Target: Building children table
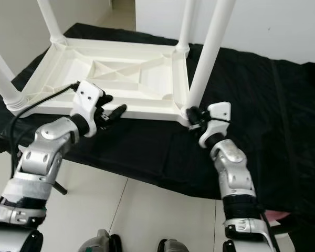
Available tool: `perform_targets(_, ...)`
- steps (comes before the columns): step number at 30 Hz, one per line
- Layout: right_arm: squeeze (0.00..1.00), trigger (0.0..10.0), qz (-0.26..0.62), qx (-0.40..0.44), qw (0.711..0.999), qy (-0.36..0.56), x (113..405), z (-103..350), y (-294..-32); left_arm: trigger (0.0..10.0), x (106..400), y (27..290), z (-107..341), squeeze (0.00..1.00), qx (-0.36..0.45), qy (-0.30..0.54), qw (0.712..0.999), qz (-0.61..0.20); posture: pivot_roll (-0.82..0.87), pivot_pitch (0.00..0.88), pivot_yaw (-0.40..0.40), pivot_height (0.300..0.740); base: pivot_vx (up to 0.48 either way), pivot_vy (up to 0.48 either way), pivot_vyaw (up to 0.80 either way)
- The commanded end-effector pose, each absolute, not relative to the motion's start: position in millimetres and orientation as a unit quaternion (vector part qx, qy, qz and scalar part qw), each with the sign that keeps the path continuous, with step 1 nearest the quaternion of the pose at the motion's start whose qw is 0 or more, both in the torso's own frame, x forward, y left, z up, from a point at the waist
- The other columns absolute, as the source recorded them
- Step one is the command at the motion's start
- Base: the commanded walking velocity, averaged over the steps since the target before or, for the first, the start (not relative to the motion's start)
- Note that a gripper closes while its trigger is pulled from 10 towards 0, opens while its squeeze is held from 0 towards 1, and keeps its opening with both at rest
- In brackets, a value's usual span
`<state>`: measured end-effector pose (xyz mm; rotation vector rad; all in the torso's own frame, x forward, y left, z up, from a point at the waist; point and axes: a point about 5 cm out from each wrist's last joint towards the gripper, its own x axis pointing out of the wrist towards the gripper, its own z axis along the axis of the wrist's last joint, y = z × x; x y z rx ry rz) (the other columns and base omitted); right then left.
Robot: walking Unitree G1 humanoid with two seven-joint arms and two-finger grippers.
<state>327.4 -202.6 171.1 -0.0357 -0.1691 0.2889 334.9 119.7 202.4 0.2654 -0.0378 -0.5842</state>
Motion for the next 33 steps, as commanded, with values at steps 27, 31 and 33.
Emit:
perform_targets(27,0.00,10.0,0.255,0.004,0.963,-0.091,277,181,-182,10.0,380,156,176,0.00,0.308,0.052,0.912,-0.266,-0.18,0.153,0.076,0.740,0.000,0.000,0.00)
perform_targets(31,0.00,10.0,0.255,0.002,0.963,-0.087,275,182,-183,10.0,383,159,172,0.00,0.316,0.062,0.908,-0.267,-0.18,0.158,0.076,0.740,0.000,0.000,0.00)
perform_targets(33,0.00,10.0,0.255,0.002,0.963,-0.087,275,182,-183,10.0,383,159,172,0.00,0.316,0.062,0.908,-0.267,-0.18,0.158,0.076,0.740,0.000,0.000,0.00)
